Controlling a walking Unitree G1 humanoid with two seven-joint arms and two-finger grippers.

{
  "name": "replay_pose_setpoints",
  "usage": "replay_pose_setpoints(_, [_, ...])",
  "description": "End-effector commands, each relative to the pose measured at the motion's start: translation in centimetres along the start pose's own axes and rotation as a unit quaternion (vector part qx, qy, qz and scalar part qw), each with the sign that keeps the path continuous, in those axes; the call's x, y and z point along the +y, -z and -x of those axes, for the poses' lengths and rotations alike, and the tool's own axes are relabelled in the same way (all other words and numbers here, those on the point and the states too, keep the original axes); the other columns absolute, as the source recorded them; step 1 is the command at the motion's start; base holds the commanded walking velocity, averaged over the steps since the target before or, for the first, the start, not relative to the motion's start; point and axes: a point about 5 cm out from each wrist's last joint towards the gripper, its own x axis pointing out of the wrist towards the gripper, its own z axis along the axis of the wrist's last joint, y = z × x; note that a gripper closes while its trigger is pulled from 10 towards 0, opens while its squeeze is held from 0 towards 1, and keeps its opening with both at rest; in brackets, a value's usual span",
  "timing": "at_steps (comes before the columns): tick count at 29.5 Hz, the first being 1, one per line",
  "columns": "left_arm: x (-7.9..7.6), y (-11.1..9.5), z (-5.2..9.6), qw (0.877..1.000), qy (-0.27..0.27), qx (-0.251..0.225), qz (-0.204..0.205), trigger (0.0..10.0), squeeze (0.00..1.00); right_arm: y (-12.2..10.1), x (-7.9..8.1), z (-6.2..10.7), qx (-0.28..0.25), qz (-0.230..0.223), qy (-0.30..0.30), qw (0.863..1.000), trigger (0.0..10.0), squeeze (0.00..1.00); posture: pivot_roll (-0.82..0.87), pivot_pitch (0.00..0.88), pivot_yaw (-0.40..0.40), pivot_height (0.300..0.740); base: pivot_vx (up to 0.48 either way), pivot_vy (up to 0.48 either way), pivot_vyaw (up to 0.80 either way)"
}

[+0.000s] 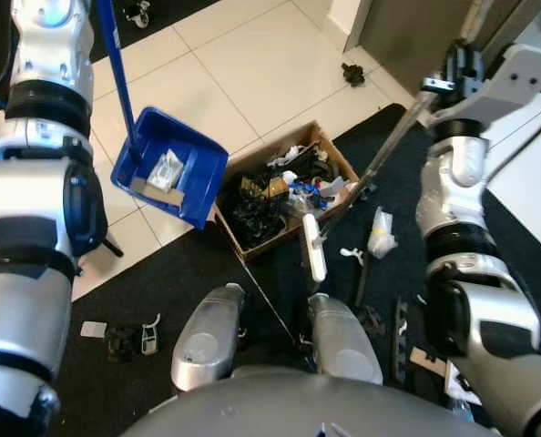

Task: Sweep floor

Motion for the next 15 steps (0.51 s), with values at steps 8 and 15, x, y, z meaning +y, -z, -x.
replay_pose_setpoints(8, [-1.3,-2.2,-1.4,0.998,0.038,-0.016,-0.049,10.0,0.00,-5.3,-7.4,-0.2,-0.125,-0.111,0.150,0.974,10.0,0.00,-0.05,0.000,0.159,0.740,0.000,0.000,0.00])
replay_pose_setpoints(15, [-2.1,-2.6,-1.7,0.996,0.053,-0.021,-0.067,10.0,0.00,-2.8,-7.6,1.8,-0.051,0.090,0.105,0.989,10.0,0.00,-0.08,0.000,0.180,0.740,0.000,0.000,0.00])
